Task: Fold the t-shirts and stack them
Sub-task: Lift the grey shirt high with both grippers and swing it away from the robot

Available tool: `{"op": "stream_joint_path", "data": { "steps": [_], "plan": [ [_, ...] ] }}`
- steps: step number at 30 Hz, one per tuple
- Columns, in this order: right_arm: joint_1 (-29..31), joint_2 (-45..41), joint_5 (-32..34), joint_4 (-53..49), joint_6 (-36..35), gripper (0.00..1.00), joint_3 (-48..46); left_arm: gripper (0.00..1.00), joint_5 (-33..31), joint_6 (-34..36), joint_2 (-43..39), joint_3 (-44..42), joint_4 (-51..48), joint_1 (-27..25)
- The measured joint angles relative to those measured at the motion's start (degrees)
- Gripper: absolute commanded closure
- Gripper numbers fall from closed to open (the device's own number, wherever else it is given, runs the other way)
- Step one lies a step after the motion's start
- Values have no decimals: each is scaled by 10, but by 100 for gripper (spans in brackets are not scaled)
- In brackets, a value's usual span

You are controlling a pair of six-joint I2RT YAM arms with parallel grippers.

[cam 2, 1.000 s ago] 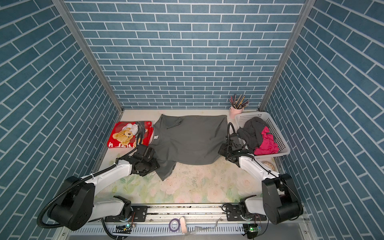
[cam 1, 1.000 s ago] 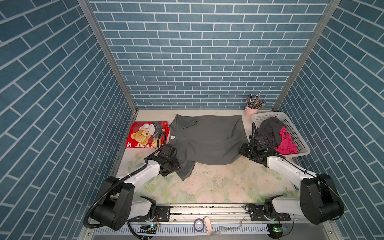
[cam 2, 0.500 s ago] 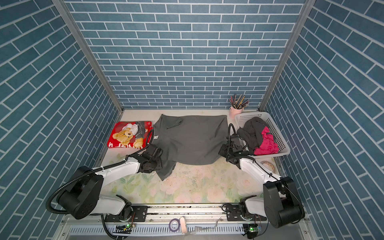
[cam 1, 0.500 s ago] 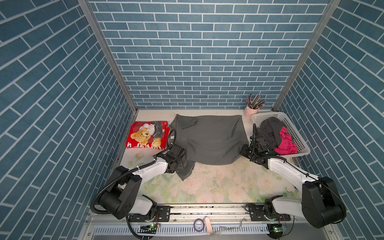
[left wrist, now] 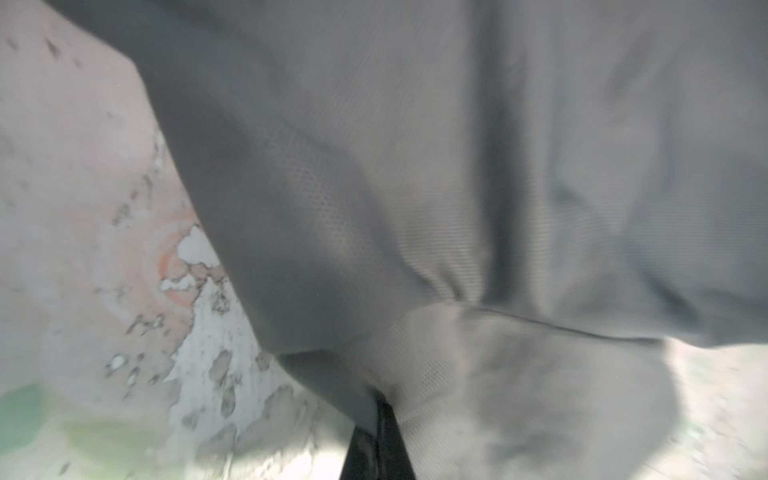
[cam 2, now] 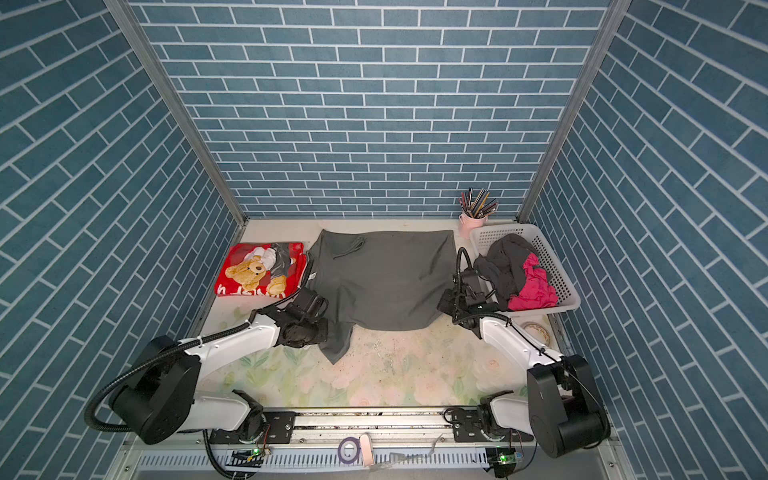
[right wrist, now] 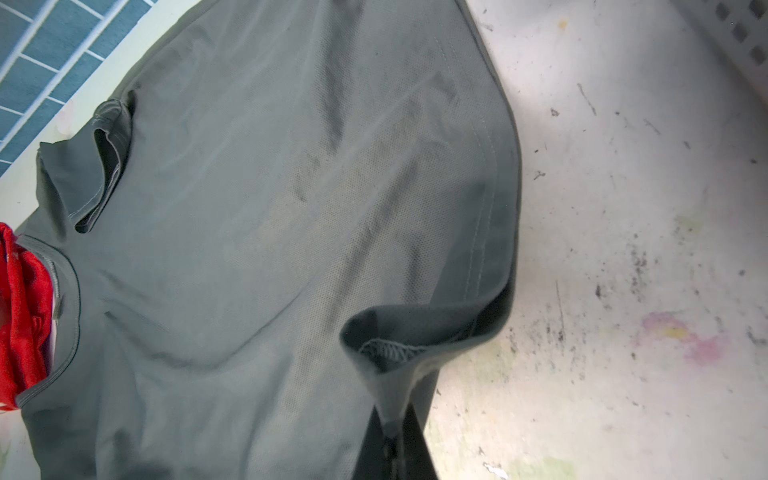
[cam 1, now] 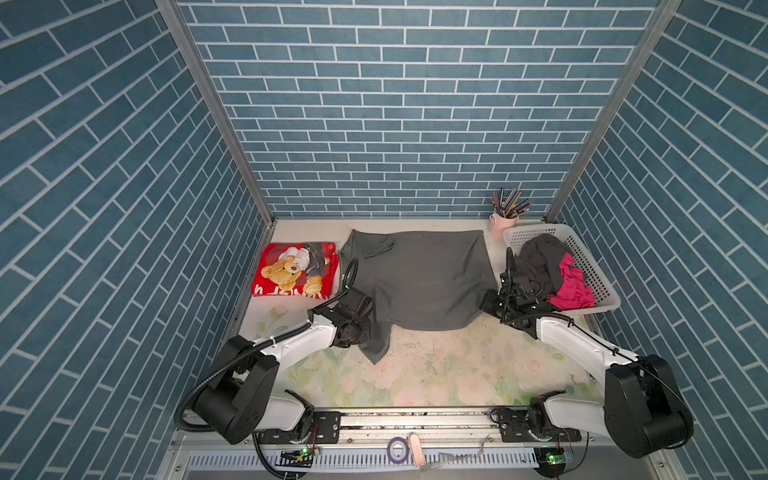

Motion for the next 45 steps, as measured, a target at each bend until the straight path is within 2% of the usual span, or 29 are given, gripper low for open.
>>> {"op": "stream_joint_path", "data": {
  "steps": [3, 8, 16, 21, 23, 30, 35, 40, 43, 45],
  "plan": [
    [0, -35, -3, -15, -13, 100, 13, 100, -10, 14, -17, 110, -40, 18],
    [-5, -91, -5, -37, -39, 100, 92, 100, -16, 36, -30, 321, -64, 91],
    [-42, -87, -10, -104, -92, 100, 366, 100, -7, 55, 24, 657, -101, 163],
    [-42, -76, -21, -160, -132, 100, 544, 100, -9, 76, 75, 881, -134, 175],
    [-43, -77, -29, -177, -145, 100, 607, 100, -9, 84, 77, 934, -131, 175],
    [-43, -75, -56, -238, -174, 100, 767, 100, -10, 96, -5, 933, -104, 175],
    [-43, -46, -62, -272, -184, 100, 845, 100, -11, 111, 0, 978, -94, 175],
    [-50, 3, -54, -289, -201, 100, 840, 100, -9, 120, 17, 933, -71, 175],
    [-69, 46, -57, -282, -206, 100, 785, 100, -6, 121, 46, 866, -56, 179],
    [-79, 74, -63, -263, -209, 100, 712, 100, 4, 118, 73, 785, -33, 182]
  ]
}}
